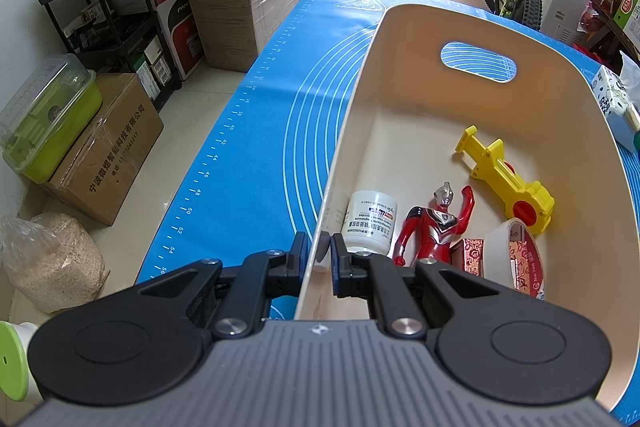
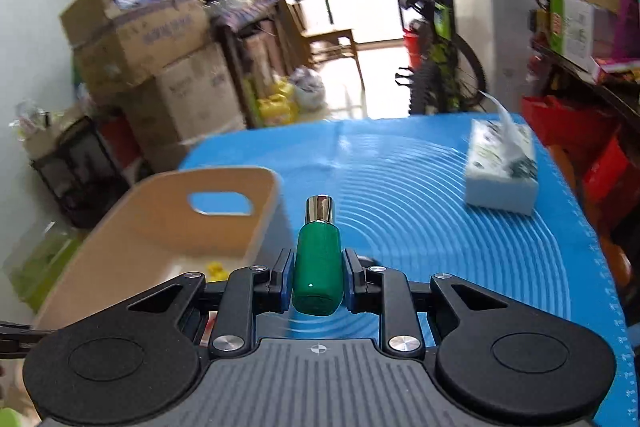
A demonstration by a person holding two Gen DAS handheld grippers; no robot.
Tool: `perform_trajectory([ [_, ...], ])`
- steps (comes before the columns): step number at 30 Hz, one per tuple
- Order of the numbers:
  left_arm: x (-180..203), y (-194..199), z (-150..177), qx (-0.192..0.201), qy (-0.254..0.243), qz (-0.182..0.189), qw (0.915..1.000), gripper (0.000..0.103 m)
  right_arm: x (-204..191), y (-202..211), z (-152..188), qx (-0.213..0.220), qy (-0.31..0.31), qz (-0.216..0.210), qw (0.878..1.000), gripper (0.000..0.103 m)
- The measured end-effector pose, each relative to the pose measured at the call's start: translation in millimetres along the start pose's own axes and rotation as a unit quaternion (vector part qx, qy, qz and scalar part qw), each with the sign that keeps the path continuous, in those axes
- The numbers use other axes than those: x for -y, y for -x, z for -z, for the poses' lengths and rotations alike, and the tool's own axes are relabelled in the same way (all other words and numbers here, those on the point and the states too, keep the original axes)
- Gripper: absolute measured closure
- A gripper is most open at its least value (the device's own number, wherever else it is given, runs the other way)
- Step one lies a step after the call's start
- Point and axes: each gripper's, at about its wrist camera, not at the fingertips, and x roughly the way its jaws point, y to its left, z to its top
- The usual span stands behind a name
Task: Organize rigid objects
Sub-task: 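Lift the green bottle and carry it over the basket, then lower the green bottle into the basket and open the right gripper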
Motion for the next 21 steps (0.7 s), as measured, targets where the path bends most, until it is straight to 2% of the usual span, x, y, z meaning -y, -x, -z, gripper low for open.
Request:
perform_trajectory([
  [5, 0.3, 0.1, -0.1, 0.0, -0.001, -0.001, 1.0, 0.089, -29.9, 9.7, -5.2, 0.011, 0.015, -0.045, 0.999, 0.07],
  [8, 0.3, 0.1, -0.1, 0.0, 0.0, 0.0, 1.0, 0.089, -52.0, 8.3, -1.1, -0.001, 0.037, -0.067, 0.997, 0.07],
  [16, 0.3, 0.0, -0.1, 0.0, 0.0, 0.0, 1.0, 0.089, -108.0, -4.0, 25.9, -0.057, 0.121, -0.085, 0.987, 0.07],
  [21, 0.4, 0.0, -0.1, 0.0, 0.0, 0.0, 1.0, 0.089, -127.9, -16.9, 44.2, -0.112, 0.162, -0.081, 0.977, 0.07],
])
